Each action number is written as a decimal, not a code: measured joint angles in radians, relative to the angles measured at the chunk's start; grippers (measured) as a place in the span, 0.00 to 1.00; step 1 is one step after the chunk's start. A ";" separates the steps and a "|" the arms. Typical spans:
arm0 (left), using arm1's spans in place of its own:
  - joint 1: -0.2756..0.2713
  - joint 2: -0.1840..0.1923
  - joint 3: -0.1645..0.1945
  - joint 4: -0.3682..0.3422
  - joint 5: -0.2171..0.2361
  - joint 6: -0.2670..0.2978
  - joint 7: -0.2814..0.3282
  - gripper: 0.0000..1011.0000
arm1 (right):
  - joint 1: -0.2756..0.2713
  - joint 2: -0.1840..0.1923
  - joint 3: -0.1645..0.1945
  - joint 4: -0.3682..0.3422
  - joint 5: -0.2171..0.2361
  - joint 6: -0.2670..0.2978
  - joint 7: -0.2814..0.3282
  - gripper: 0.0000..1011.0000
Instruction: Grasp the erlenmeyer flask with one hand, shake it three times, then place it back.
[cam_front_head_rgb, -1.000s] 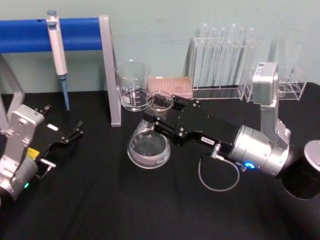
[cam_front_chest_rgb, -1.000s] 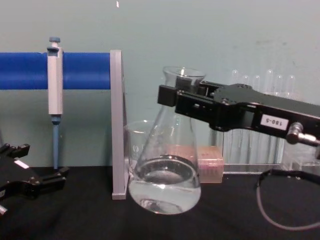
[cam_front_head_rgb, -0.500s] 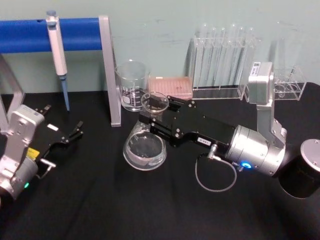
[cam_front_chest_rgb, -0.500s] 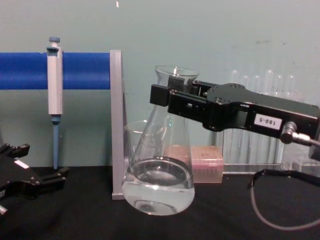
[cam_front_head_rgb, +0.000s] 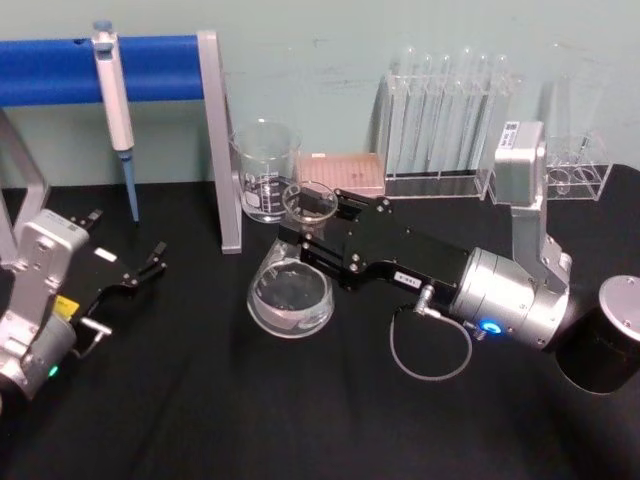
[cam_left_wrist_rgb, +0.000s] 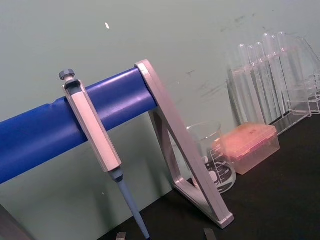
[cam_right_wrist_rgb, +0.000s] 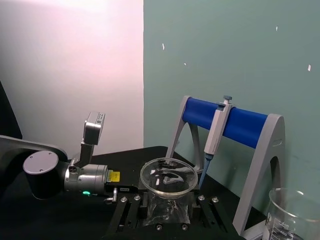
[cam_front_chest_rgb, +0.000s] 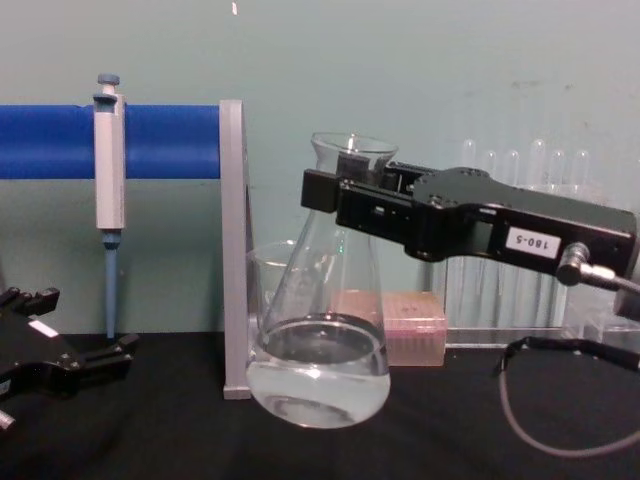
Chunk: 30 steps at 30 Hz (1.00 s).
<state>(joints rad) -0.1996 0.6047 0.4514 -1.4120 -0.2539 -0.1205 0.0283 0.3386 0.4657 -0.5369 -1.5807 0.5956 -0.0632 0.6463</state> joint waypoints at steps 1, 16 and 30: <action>0.000 0.000 0.000 0.000 0.000 0.000 0.000 0.99 | 0.001 -0.001 -0.001 0.002 0.000 -0.001 -0.001 0.44; 0.000 0.000 0.000 0.000 0.000 0.000 0.000 0.99 | -0.004 0.008 0.024 0.012 0.000 -0.007 -0.031 0.44; 0.000 0.000 0.000 0.000 0.000 0.000 0.000 0.99 | -0.039 0.029 0.072 0.001 -0.005 -0.006 -0.069 0.44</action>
<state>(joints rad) -0.1995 0.6047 0.4514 -1.4120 -0.2539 -0.1205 0.0283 0.3001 0.4951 -0.4651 -1.5794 0.5907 -0.0697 0.5771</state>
